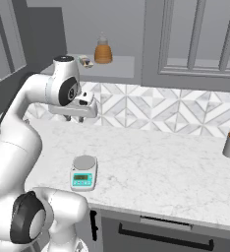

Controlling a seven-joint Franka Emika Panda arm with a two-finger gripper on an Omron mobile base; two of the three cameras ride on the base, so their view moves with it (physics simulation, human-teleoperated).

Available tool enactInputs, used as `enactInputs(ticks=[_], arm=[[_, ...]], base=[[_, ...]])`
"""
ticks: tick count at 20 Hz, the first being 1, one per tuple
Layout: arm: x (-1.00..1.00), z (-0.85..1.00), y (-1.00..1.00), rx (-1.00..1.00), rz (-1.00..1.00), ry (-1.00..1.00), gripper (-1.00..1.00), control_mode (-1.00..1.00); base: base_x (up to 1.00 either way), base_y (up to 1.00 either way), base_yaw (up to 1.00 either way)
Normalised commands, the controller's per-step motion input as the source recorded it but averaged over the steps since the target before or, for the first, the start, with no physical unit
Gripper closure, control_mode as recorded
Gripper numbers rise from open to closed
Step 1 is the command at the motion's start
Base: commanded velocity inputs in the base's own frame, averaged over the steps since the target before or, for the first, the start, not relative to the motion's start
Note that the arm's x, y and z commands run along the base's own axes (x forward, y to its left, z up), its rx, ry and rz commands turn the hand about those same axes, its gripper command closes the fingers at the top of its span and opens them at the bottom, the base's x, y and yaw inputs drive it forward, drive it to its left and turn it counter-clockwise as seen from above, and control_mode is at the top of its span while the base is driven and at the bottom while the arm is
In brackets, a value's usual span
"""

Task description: Pick the bar and place it on the digital scale for weighing, and close the cabinet.

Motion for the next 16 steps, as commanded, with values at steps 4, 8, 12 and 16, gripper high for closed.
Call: enactInputs(ticks=[4,8,12,16], arm=[[-0.25,0.0,0.0,0.0,0.0,-0.01,-1.0,-1.0],[-0.67,0.0,0.0,-0.01,0.0,-0.12,-1.0,-1.0],[-0.44,0.24,0.0,0.03,0.1,-0.27,-1.0,-1.0],[-0.29,0.41,0.0,0.05,0.08,-0.35,-1.0,-1.0]], base=[[0.0,0.0,0.0],[0.0,0.0,0.0],[0.0,0.0,0.0],[0.0,0.0,0.0]])
